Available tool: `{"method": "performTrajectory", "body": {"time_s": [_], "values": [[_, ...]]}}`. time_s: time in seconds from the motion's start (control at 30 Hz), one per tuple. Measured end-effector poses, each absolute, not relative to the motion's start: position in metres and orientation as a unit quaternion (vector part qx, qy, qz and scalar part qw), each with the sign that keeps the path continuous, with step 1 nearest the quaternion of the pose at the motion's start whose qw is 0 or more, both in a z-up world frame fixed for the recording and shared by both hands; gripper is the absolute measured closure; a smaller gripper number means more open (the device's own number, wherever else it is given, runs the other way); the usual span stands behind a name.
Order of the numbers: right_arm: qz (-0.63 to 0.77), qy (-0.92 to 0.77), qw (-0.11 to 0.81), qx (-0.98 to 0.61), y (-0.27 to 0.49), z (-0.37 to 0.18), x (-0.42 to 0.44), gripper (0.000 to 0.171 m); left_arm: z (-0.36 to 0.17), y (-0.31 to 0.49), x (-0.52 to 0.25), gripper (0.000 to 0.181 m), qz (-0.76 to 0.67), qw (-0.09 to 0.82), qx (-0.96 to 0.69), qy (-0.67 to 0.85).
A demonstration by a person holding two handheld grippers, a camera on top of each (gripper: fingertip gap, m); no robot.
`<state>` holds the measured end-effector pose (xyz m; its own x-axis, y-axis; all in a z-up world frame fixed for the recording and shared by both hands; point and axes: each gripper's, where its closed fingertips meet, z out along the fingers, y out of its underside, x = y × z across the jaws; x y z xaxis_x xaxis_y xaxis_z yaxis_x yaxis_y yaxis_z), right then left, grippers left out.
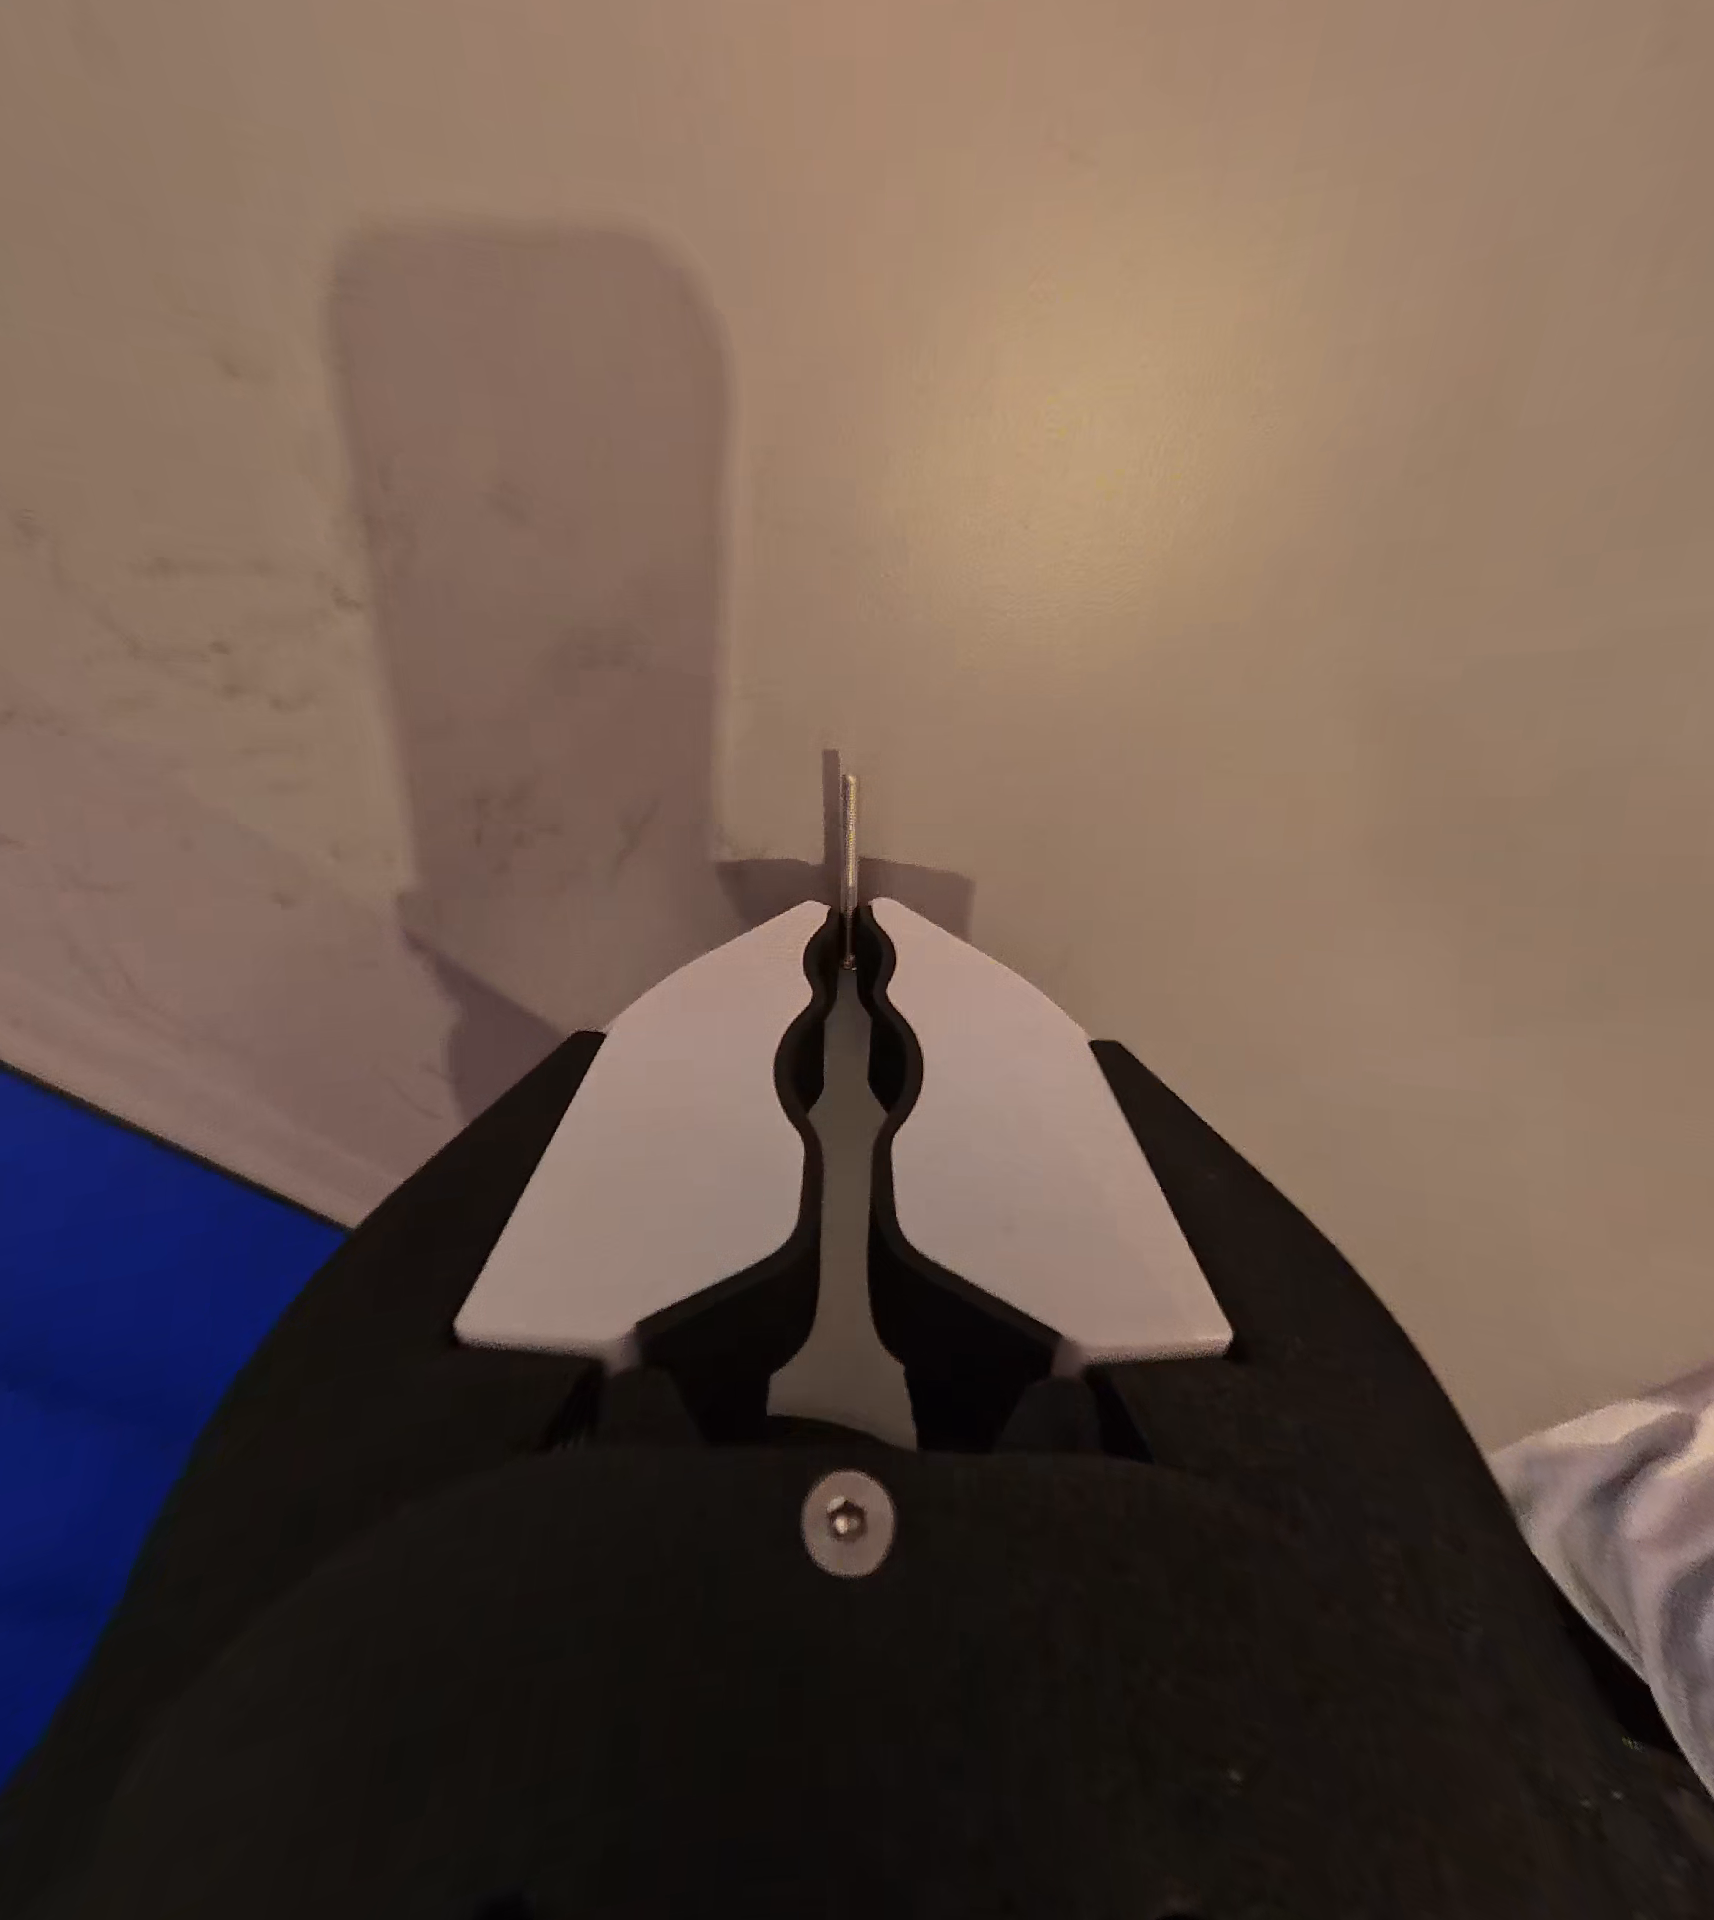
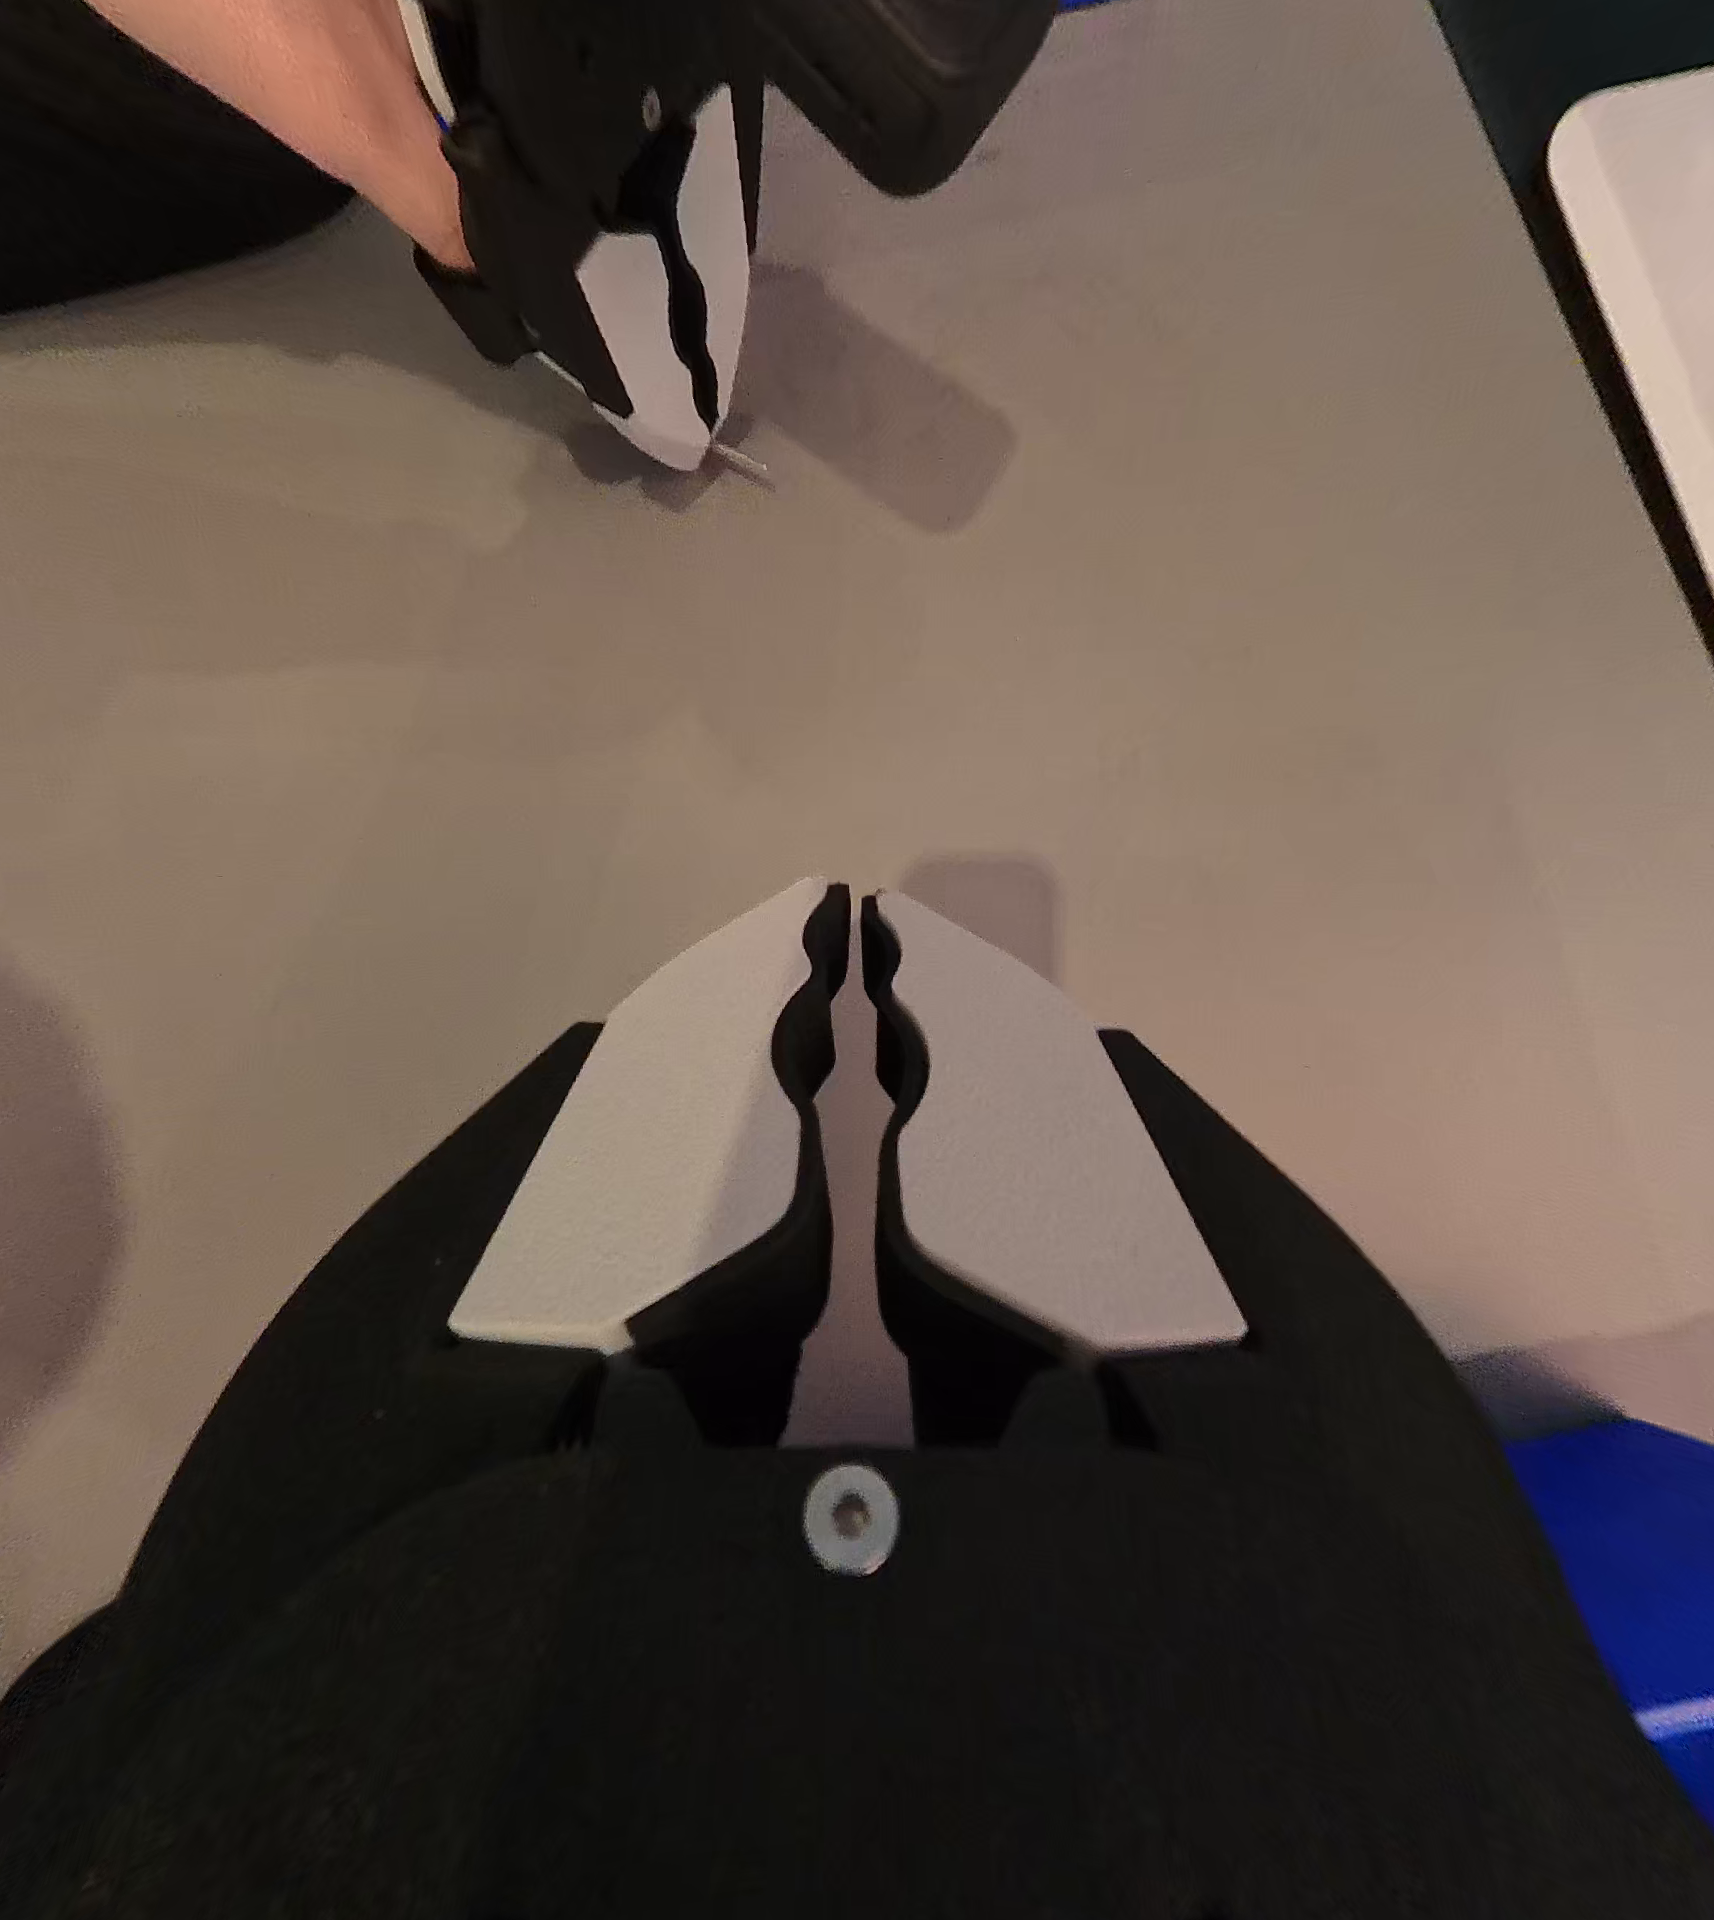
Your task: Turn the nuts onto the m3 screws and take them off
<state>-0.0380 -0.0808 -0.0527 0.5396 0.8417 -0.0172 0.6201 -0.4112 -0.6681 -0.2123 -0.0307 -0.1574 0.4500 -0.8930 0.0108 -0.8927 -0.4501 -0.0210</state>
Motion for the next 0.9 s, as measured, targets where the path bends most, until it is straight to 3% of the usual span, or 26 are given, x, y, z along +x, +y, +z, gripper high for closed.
{"method": "performTrajectory", "body": {"time_s": [0.27, 0.43, 0.63, 0.73, 0.9], "values": [[0.191, -0.433, 0.314, -0.823, -0.085, -0.058, -0.033, 0.169, -0.157, -0.03, -0.213, 0.177, 0.049, -0.039, -0.835, 0.546], [0.192, -0.446, 0.324, -0.812, -0.087, -0.058, -0.043, 0.17, -0.152, -0.031, -0.205, 0.146, 0.01, -0.021, -0.843, 0.537], [0.257, -0.423, 0.411, -0.766, -0.077, -0.047, -0.096, 0.165, -0.073, -0.027, -0.201, 0.137, -0.104, 0.207, -0.848, 0.477], [0.212, -0.432, 0.465, -0.743, -0.07, -0.052, -0.121, 0.158, -0.016, -0.035, -0.228, 0.118, -0.1, 0.343, -0.832, 0.424], [0.134, -0.475, 0.522, -0.696, -0.076, -0.057, -0.148, 0.152, 0.032, -0.089, -0.291, 0.109, -0.079, 0.483, -0.803, 0.341]]}}
